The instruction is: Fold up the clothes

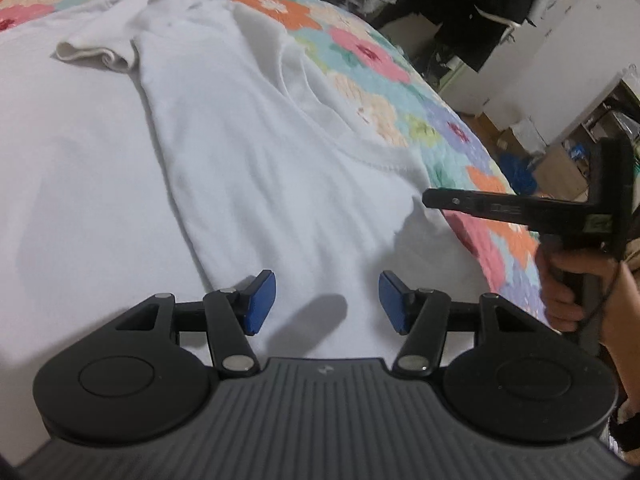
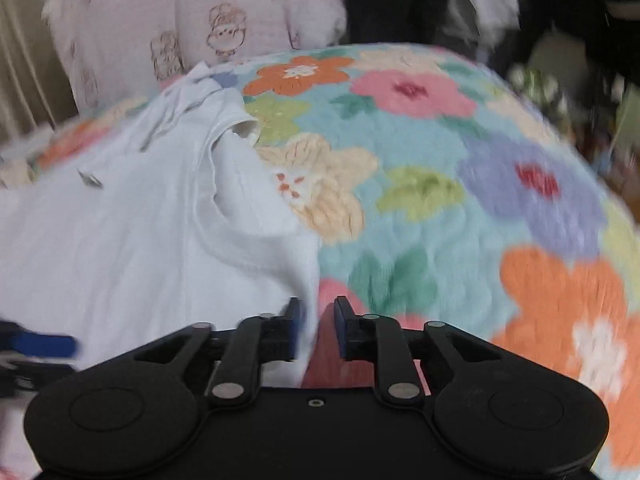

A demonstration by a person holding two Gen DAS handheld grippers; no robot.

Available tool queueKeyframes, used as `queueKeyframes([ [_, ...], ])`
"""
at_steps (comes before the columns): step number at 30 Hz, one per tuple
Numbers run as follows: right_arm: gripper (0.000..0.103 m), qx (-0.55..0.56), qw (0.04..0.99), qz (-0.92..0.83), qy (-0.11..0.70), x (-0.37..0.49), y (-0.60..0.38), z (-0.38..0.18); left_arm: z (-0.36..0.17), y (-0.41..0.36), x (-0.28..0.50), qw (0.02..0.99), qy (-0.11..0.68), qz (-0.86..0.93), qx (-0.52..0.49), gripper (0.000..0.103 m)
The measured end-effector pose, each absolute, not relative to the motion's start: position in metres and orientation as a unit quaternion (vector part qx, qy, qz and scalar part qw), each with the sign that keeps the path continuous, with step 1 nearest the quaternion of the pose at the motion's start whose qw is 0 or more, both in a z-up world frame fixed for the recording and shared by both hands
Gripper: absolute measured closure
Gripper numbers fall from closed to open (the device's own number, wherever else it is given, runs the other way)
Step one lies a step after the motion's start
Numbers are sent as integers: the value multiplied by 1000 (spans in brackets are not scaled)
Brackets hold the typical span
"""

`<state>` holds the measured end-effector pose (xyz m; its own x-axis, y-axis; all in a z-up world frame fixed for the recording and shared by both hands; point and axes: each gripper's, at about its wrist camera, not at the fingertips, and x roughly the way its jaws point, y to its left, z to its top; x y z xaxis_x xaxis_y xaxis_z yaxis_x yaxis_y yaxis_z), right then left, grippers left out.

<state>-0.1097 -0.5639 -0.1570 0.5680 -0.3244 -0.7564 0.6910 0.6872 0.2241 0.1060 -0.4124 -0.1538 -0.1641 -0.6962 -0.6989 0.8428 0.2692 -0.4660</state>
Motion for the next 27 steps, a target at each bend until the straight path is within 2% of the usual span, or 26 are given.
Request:
queueKeyframes([
  [4, 55, 365, 844, -221, 325, -147, -559, -167, -152, -412, 101, 641, 471, -601, 79, 46],
  [6, 55, 408, 839, -179, 313, -157, -557, -179, -153, -412, 101, 636, 477, -602, 73, 46],
  [9, 55, 408, 841, -153, 321, -157, -542, -200, -158, -408, 99, 630, 486, -602, 68, 46],
  [10, 65, 389, 851, -152, 319, -153, -534, -200, -159, -408, 98, 628, 487, -603, 69, 46],
  [12, 96, 350, 866, -154, 323, -146, -519, -191, -158, -406, 95, 628, 486, -603, 76, 46],
  [15, 96, 286, 889, -161, 318, -145, -497, -154, -152, -398, 94, 632, 479, -603, 87, 46],
  [18, 99, 248, 883, -195, 347, -145, -492, -131, -151, -394, 96, 638, 478, -597, 92, 46],
  [21, 99, 221, 835, -252, 437, -137, -497, -156, -156, -397, 96, 638, 488, -587, 102, 46],
  [23, 99, 213, 810, -280, 470, -135, -497, -171, -155, -396, 96, 636, 488, -586, 114, 46],
  [27, 96, 217, 831, -271, 435, -137, -502, -153, -140, -397, 104, 639, 483, -586, 124, 46],
])
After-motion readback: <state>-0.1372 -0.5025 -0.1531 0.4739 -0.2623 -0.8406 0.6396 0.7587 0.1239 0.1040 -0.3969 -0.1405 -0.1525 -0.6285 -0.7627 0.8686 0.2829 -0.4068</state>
